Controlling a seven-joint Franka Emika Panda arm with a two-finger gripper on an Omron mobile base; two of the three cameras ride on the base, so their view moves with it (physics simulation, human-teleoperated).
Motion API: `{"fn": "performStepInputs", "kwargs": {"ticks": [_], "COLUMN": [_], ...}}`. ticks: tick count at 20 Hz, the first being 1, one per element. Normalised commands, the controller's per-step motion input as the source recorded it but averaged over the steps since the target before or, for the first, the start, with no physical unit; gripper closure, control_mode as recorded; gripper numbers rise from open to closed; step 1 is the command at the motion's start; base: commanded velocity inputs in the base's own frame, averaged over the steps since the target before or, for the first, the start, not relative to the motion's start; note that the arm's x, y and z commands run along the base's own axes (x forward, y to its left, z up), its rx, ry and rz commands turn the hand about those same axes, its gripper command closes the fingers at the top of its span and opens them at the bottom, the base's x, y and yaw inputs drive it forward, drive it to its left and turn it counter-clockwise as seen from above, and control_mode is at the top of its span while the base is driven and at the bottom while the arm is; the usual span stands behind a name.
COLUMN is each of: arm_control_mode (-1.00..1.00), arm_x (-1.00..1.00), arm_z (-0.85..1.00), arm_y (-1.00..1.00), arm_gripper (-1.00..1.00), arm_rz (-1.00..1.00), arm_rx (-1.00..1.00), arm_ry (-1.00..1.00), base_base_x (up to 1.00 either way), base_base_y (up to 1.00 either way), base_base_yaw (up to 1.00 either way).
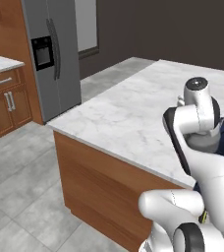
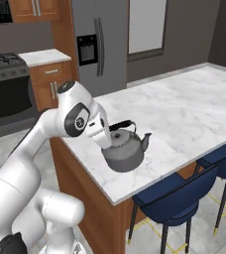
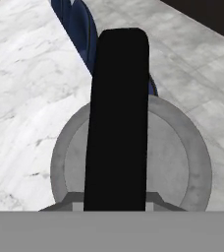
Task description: The kettle is done boiling. Turn off the stove, then wait for 300 timesteps before moving the kettle to the dining table.
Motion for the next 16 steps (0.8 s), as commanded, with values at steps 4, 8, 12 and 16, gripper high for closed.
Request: {"fn": "performStepInputs", "kwargs": {"ticks": [4,8,12,16], "arm_control_mode": [-1.0,-1.0,-1.0,-1.0], "arm_x": [0.31,0.33,0.29,0.15], "arm_z": [-0.16,-0.16,-0.18,-0.14], "arm_y": [-0.04,-0.04,-0.15,-0.18], "arm_gripper": [1.0,1.0,1.0,1.0], "arm_rz": [0.04,0.04,0.05,0.07], "arm_rx": [0.01,0.01,0.01,0.01], "arm_ry": [0.0,0.0,0.0,0.0], "base_base_x": [0.0,0.0,0.0,0.0], "base_base_y": [0.0,0.0,0.0,0.0], "base_base_yaw": [0.0,0.0,0.0,0.0]}}
